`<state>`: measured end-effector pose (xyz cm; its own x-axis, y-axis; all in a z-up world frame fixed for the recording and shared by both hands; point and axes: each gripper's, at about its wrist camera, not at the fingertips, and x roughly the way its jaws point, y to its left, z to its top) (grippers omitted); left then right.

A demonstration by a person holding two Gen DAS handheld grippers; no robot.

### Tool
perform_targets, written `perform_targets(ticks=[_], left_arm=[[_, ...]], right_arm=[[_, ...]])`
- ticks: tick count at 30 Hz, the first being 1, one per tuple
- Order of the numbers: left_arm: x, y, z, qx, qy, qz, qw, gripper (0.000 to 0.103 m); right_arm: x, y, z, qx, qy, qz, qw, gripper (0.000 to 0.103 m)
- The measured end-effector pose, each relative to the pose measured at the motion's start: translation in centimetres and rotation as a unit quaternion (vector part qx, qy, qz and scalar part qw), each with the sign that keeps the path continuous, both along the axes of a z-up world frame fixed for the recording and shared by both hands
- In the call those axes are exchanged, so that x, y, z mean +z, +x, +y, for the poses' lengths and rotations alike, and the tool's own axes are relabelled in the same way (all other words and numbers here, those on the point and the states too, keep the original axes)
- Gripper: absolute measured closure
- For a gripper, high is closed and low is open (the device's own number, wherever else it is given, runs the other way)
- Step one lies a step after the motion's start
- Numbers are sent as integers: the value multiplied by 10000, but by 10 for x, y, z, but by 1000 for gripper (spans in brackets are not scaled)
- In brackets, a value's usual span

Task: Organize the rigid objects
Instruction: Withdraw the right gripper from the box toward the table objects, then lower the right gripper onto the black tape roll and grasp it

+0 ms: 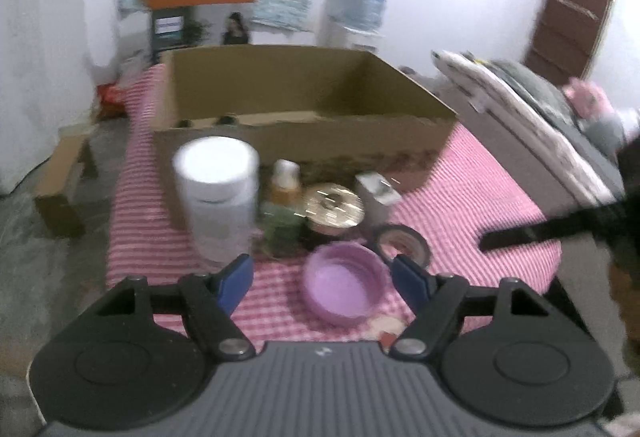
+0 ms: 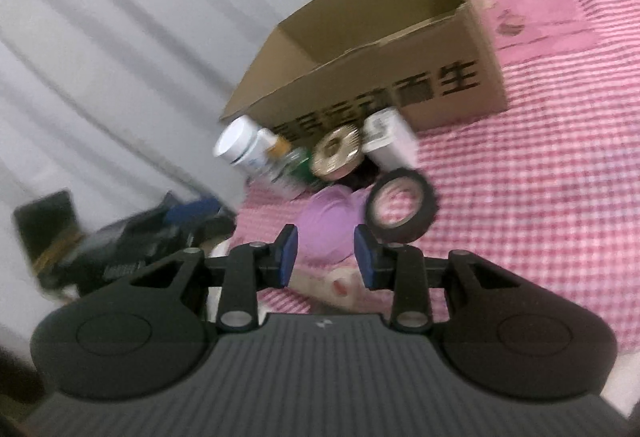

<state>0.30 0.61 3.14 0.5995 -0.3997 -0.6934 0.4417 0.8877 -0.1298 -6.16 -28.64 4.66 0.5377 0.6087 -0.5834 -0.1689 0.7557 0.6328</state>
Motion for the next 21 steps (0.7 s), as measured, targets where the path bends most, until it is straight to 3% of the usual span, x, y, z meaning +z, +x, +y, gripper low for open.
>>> perform_targets(ticks=[5, 11, 16, 21], left_arm=[[-16, -7, -45, -578, 535, -225, 9966, 26], [-28, -6, -87, -1049, 1020, -599, 9874, 26], [-43, 8, -106, -1203, 1220, -522, 9838, 32], [-50, 18, -115, -1292, 1313, -466, 9818, 33]], right_arm=[[-8, 19, 0, -154, -620, -70, 9979, 73], [-21, 39, 14, 123, -1191, -186, 9926, 74], [-30, 53, 27, 394, -1511, -231, 9875, 77], [-35, 59, 35, 547, -1864, -311, 9805, 89]])
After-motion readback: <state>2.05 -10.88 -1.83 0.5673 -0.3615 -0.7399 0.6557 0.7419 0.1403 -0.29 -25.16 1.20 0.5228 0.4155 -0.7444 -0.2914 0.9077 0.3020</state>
